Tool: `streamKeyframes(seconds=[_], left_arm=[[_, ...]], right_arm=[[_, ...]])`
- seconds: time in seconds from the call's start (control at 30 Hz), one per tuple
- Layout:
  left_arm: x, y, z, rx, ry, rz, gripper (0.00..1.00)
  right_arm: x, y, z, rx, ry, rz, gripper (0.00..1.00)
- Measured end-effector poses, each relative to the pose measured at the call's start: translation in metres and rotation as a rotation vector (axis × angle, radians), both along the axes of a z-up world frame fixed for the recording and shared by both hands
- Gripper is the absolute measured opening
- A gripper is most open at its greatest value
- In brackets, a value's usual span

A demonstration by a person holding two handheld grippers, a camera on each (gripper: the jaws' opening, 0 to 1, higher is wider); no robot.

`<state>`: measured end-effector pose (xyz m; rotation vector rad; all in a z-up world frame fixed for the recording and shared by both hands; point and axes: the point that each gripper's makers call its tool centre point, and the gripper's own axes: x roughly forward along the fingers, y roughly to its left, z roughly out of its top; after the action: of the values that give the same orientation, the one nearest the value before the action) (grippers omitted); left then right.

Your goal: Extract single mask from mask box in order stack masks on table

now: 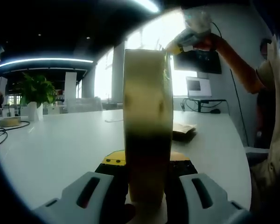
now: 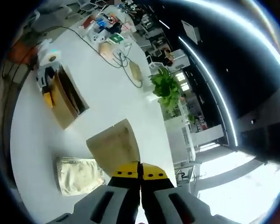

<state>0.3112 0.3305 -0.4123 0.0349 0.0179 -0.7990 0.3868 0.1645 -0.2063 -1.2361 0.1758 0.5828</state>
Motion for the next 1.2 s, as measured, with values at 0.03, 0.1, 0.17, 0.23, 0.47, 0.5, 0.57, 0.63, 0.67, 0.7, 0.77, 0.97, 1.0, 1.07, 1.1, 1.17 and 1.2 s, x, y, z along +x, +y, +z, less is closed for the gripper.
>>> streamKeyframes(seconds=[0.03, 0.1, 0.17, 0.23, 0.47, 0.5, 0.57, 0.63, 0.67, 0.7, 0.77, 0.97, 1.0, 1.07, 1.1, 1.17, 1.2], left_arm=[[0.0, 0.0, 0.0, 0.0, 0.0, 0.0, 0.19], [0.0, 0.0, 0.0, 0.0, 0.0, 0.001, 0.19], [0.0, 0.0, 0.0, 0.001, 0.0, 0.001, 0.19], [0.0, 0.001, 0.0, 0.001, 0.0, 0.001, 0.19], [0.0, 0.0, 0.0, 0.0, 0.0, 0.001, 0.19], [0.0, 0.0, 0.0, 0.0, 0.0, 0.001, 0.2], [0.0, 0.0, 0.0, 0.0, 0.0, 0.001, 0.19], [0.0, 0.0, 0.0, 0.0, 0.0, 0.001, 0.19], [0.0, 0.0, 0.0, 0.001, 0.0, 0.002, 0.19], [0.001, 0.0, 0.0, 0.0, 0.0, 0.002, 0.19], [0.001, 0.0, 0.0, 0.001, -0.001, 0.002, 0.2], [0.0, 0.0, 0.0, 0.0, 0.0, 0.002, 0.19], [0.001, 0.0, 0.0, 0.0, 0.0, 0.002, 0.2], [0.001, 0.0, 0.0, 0.0, 0.0, 0.002, 0.2], [0.0, 0.0, 0.0, 0.0, 0.0, 0.002, 0.19], [0.001, 0.0, 0.0, 0.0, 0.0, 0.002, 0.2], [0.001, 0.0, 0.0, 0.0, 0.0, 0.002, 0.2]], right_arm=[[0.002, -0.001, -0.001, 0.001, 0.002, -0.007, 0.0], [0.007, -0.004, -0.003, 0.004, 0.008, -0.019, 0.0], [0.011, -0.007, -0.005, 0.01, 0.01, -0.035, 0.0], [0.017, -0.011, -0.006, 0.007, 0.007, -0.052, 0.0], [0.03, -0.026, -0.011, 0.024, 0.026, -0.094, 0.0], [0.032, -0.027, -0.012, 0.023, 0.029, -0.101, 0.0], [0.034, -0.032, -0.014, 0.016, 0.036, -0.113, 0.0], [0.036, -0.034, -0.015, 0.013, 0.041, -0.121, 0.0], [0.037, -0.035, -0.016, 0.012, 0.044, -0.123, 0.0], [0.039, -0.036, -0.016, 0.011, 0.047, -0.126, 0.0], [0.041, -0.037, -0.018, 0.005, 0.052, -0.133, 0.0], [0.047, -0.04, -0.024, -0.004, 0.068, -0.147, 0.0], [0.049, -0.041, -0.025, -0.005, 0.071, -0.151, 0.0], [0.051, -0.041, -0.028, -0.009, 0.078, -0.157, 0.0], [0.053, -0.041, -0.029, -0.009, 0.08, -0.159, 0.0], [0.055, -0.041, -0.032, -0.016, 0.085, -0.162, 0.0], [0.057, -0.041, -0.033, -0.018, 0.085, -0.164, 0.0]])
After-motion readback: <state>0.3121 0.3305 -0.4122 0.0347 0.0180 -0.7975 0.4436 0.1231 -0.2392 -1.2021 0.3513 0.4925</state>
